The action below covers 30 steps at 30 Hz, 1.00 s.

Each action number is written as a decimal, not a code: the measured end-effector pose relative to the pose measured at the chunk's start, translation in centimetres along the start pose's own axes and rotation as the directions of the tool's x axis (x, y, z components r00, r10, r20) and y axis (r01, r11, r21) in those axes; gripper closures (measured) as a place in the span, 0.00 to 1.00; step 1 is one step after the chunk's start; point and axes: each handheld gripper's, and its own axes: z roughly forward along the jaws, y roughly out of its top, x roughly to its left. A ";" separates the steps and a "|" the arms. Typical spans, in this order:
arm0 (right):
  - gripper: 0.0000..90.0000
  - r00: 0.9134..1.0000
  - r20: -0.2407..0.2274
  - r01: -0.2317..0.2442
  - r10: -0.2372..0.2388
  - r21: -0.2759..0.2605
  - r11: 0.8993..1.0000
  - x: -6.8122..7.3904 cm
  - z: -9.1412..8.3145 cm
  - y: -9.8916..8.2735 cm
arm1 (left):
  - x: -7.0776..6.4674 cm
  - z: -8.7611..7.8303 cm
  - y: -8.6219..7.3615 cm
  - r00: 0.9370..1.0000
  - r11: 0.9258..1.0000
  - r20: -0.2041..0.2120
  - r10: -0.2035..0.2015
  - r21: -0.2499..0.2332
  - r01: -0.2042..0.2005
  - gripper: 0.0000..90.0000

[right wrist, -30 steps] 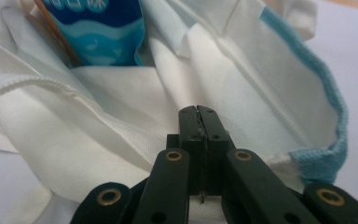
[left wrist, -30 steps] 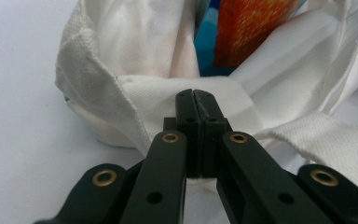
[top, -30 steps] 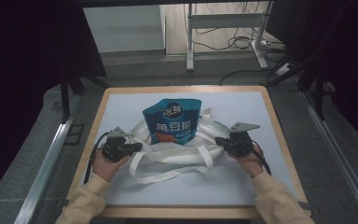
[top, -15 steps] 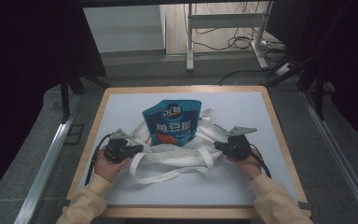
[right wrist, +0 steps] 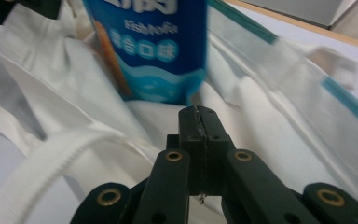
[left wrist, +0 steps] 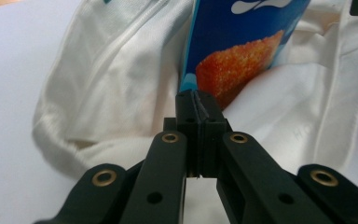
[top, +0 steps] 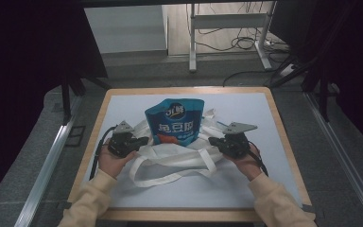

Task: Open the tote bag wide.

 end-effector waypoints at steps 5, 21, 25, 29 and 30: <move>0.99 1.000 -0.019 0.017 -0.017 0.031 0.999 0.8 1.5 0.5 | 0.6 1.3 0.7 0.999 0.999 -0.028 -0.027 0.034 0.028 0.99; 0.99 0.994 -0.105 0.035 -0.022 0.131 0.991 1.2 2.5 -3.0 | 2.5 3.6 0.9 0.991 0.990 -0.086 -0.101 0.086 0.109 1.00; 0.99 0.992 -0.121 0.057 -0.039 0.143 0.988 1.6 2.5 -3.7 | 2.9 4.0 1.1 0.989 0.988 -0.089 -0.115 0.090 0.123 1.00; 0.99 0.990 -0.130 0.065 -0.044 0.157 0.985 1.8 2.7 -4.3 | 3.1 4.3 1.1 0.988 0.987 -0.089 -0.126 0.089 0.134 1.00; 0.99 0.990 -0.131 0.068 -0.047 0.160 0.985 1.8 2.7 -4.4 | 3.1 4.3 1.0 0.988 0.987 -0.089 -0.128 0.089 0.136 1.00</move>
